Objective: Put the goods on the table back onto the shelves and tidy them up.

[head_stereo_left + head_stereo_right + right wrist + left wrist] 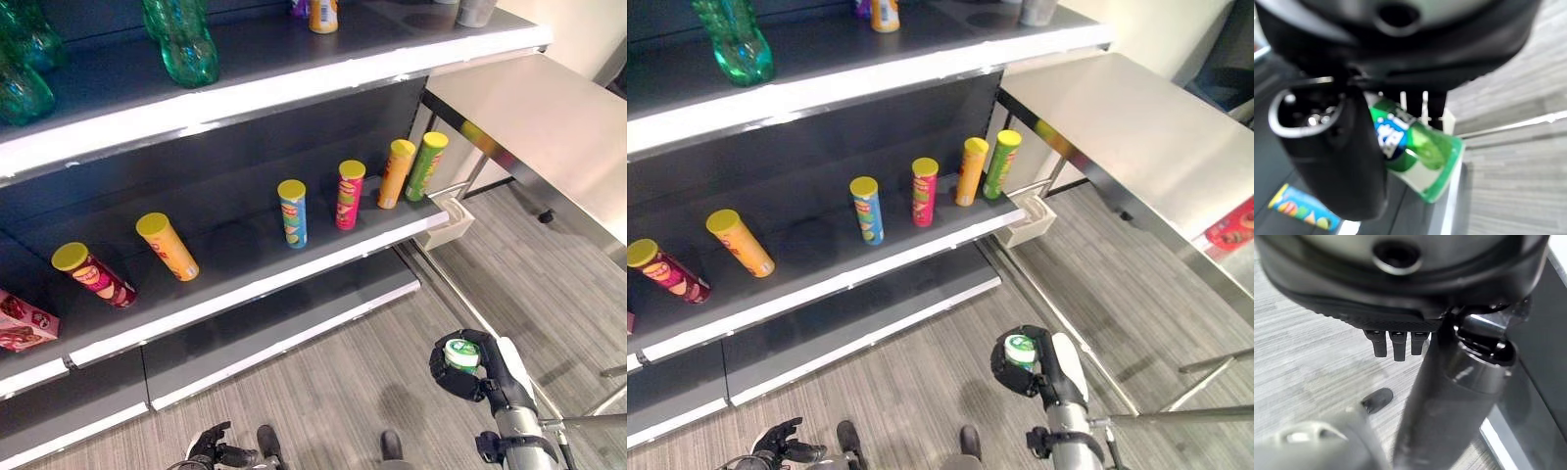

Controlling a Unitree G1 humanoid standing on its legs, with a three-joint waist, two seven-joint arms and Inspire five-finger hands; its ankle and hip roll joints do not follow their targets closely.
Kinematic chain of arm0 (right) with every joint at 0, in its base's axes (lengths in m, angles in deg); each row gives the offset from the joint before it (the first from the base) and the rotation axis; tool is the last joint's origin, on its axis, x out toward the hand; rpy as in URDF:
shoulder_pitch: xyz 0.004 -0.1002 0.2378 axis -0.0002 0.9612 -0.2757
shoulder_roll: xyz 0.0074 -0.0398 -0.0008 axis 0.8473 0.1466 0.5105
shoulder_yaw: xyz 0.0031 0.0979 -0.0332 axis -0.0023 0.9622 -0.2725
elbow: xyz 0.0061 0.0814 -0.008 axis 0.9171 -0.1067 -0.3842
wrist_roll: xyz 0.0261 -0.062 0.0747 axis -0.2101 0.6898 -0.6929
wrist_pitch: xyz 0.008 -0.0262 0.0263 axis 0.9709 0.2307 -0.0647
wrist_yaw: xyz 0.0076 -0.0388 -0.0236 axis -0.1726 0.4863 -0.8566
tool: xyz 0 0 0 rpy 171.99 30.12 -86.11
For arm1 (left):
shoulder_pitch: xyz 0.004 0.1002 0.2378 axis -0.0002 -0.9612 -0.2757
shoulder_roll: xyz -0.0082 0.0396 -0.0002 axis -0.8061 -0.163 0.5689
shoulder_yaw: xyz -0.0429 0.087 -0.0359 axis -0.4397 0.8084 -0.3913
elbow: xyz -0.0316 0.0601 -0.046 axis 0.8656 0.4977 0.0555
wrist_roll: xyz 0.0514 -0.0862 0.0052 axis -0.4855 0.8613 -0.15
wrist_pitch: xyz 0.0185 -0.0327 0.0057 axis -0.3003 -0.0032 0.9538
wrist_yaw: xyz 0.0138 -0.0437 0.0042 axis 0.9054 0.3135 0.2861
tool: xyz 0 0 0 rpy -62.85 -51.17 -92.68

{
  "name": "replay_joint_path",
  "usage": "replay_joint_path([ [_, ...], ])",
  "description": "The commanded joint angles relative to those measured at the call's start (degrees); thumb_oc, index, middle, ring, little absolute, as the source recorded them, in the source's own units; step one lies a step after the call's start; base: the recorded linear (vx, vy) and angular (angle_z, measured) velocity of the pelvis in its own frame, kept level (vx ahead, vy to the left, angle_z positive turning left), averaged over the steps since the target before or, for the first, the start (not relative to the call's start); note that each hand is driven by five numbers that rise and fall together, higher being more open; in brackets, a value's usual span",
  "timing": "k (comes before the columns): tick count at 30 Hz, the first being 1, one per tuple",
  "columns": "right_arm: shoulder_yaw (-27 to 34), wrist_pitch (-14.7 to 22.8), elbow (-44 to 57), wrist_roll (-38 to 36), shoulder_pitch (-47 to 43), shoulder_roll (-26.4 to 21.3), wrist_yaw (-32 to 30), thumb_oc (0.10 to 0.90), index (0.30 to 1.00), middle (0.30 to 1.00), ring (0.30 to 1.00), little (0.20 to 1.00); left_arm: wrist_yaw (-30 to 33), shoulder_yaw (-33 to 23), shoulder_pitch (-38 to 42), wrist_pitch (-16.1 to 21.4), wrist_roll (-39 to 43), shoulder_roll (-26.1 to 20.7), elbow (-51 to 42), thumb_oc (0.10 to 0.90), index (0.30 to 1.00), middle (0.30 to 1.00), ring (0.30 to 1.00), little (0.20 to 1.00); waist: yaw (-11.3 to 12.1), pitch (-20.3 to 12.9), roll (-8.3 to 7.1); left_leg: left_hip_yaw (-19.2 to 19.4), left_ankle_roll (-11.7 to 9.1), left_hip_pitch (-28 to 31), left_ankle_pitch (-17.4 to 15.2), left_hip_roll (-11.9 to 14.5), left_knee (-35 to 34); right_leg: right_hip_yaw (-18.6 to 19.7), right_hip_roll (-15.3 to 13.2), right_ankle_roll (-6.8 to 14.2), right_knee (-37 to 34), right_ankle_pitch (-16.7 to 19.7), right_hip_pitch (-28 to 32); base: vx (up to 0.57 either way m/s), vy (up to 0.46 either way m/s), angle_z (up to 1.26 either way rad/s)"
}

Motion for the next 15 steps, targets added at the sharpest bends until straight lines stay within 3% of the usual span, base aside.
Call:
replay_joint_path([
  [1, 4.8, 3.9, 7.0, 1.9, -3.8, -3.9, -3.3, 0.400, 0.300, 0.300, 0.300, 0.300, 1.2, 1.3, 1.6, -0.1, -1.9, 2.5, 0.8, 0.800, 0.900, 0.900, 0.900, 0.900, -2.6, 0.9, 5.94, -2.2, -2.1, -0.3, 1.0, 2.4, -1.8, 2.3, 2.6, 0.5, 3.7, -3.1, 3.6, 0.18, 0.189, -0.14],
  [5, 4.9, 3.5, 6.4, 2.5, -4.1, -3.7, -3.8, 0.400, 0.300, 0.300, 0.300, 0.300, 1.8, 2.2, 1.8, -0.1, -3.6, 3.3, 0.7, 0.800, 0.900, 0.900, 0.900, 0.900, -2.8, 1.1, 6.31, -2.1, -0.2, 1.6, 0.0, -0.5, -3.2, 2.4, 0.9, 0.4, 10.2, 0.4, 0.6, 0.11, 0.150, -0.21],
  [6, 4.9, 3.5, 6.5, 2.9, -4.5, -3.6, -4.3, 0.400, 0.300, 0.300, 0.300, 0.300, 1.5, 2.8, 1.5, -0.3, -3.9, 3.4, 0.6, 0.800, 0.900, 0.900, 0.900, 0.900, -3.6, 2.9, 6.60, -2.2, 1.0, 3.9, -0.8, -2.1, -4.3, 3.3, 0.4, -0.7, 17.3, 4.9, -2.4, 0.12, 0.236, -0.05],
  [8, 4.6, 3.9, 6.6, 3.3, -4.8, -3.8, -5.4, 0.400, 0.300, 0.300, 0.300, 0.300, 1.7, 2.9, 1.0, -0.4, -4.3, 3.1, 0.9, 0.800, 0.900, 0.900, 0.900, 0.900, -4.3, 4.8, 7.37, -1.7, 1.9, 6.2, -1.8, -2.7, -4.8, 3.5, 0.3, -1.6, 23.1, 7.5, -5.0, 0.08, 0.187, -0.04],
  [10, 4.1, 4.2, 6.6, 3.3, -5.0, -3.5, -6.1, 0.400, 0.300, 0.300, 0.300, 0.300, 1.5, 3.1, 0.3, -0.4, -4.7, 2.9, 0.9, 0.800, 0.900, 0.900, 0.900, 0.900, -4.7, 6.1, 8.10, -1.1, 2.2, 7.9, -3.1, -2.4, -5.1, 2.3, 0.3, -2.1, 27.3, 6.6, -8.4, 0.15, 0.100, 0.07],
  [11, 4.1, 4.6, 6.9, 3.1, -4.8, -3.4, -6.3, 0.400, 0.300, 0.300, 0.300, 0.300, 1.4, 3.2, 0.1, -0.3, -4.9, 2.9, 1.2, 0.800, 0.900, 0.900, 0.900, 0.900, -5.2, 6.3, 8.20, -1.8, 1.6, 9.1, -4.8, -2.7, -5.2, 1.8, 0.8, -1.6, 27.1, 3.9, -9.7, 0.11, 0.025, -0.03],
  [12, 4.1, 4.6, 7.0, 3.0, -4.8, -3.4, -6.3, 0.400, 0.300, 0.300, 0.300, 0.300, 1.4, 3.2, 0.1, -0.2, -4.9, 2.9, 1.2, 0.800, 0.900, 0.900, 0.900, 0.900, -5.2, 6.6, 8.37, -0.9, 1.9, 8.6, -3.6, -2.3, -5.2, 1.1, 1.0, -2.3, 26.8, 4.9, -10.1, 0.24, -0.019, -0.16],
  [13, 4.3, 4.9, 7.2, 2.9, -4.7, -3.7, -6.6, 0.400, 0.300, 0.300, 0.300, 0.300, 1.2, 3.5, 0.3, 0.0, -5.4, 2.5, 1.5, 0.800, 0.900, 0.900, 0.900, 0.900, -6.1, 6.7, 8.51, -1.3, 1.1, 10.1, -5.4, -2.3, -5.3, 0.5, 2.2, -1.3, 23.5, 1.2, -11.6, 0.09, -0.087, -0.14],
  [15, 4.4, 5.1, 7.5, 2.9, -5.1, -4.2, -6.9, 0.400, 0.300, 0.300, 0.300, 0.300, 1.2, 3.9, 0.4, 0.4, -6.3, 2.4, 1.6, 0.800, 0.900, 0.900, 0.900, 0.900, -7.3, 7.5, 8.51, -0.8, 0.7, 11.0, -5.2, -2.0, -5.2, -0.8, 3.9, -0.8, 16.1, 1.9, -13.1, 0.16, -0.138, 0.03],
])
